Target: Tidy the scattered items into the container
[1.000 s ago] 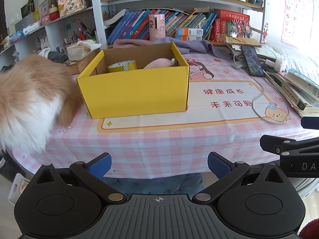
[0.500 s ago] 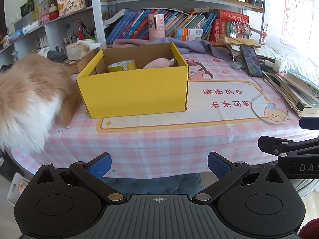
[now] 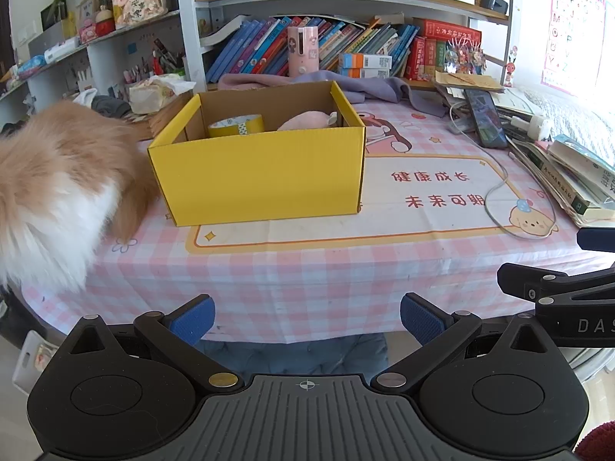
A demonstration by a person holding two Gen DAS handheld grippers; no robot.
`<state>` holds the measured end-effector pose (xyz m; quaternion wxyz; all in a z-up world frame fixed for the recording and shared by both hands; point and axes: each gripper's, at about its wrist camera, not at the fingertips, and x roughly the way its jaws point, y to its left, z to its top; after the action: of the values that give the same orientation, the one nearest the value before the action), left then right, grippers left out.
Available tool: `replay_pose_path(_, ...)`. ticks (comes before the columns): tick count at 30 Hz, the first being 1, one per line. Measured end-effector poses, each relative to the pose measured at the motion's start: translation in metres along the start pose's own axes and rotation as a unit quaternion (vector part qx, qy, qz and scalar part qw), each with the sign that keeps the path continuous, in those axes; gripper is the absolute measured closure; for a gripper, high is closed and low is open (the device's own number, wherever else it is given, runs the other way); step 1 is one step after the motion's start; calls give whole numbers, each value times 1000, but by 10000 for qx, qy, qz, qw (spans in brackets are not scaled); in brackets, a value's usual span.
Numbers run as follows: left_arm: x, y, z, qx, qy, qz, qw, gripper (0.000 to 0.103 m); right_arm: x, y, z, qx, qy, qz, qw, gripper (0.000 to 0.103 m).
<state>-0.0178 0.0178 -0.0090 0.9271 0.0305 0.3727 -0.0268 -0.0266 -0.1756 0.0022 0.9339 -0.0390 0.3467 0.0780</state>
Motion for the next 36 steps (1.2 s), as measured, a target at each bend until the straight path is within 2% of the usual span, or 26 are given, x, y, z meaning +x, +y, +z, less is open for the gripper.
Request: replay_pose_path(36, 2, -3, 0, 31, 88, 1, 10000, 0, 0, 0, 1, -6, 11, 1, 10000, 0)
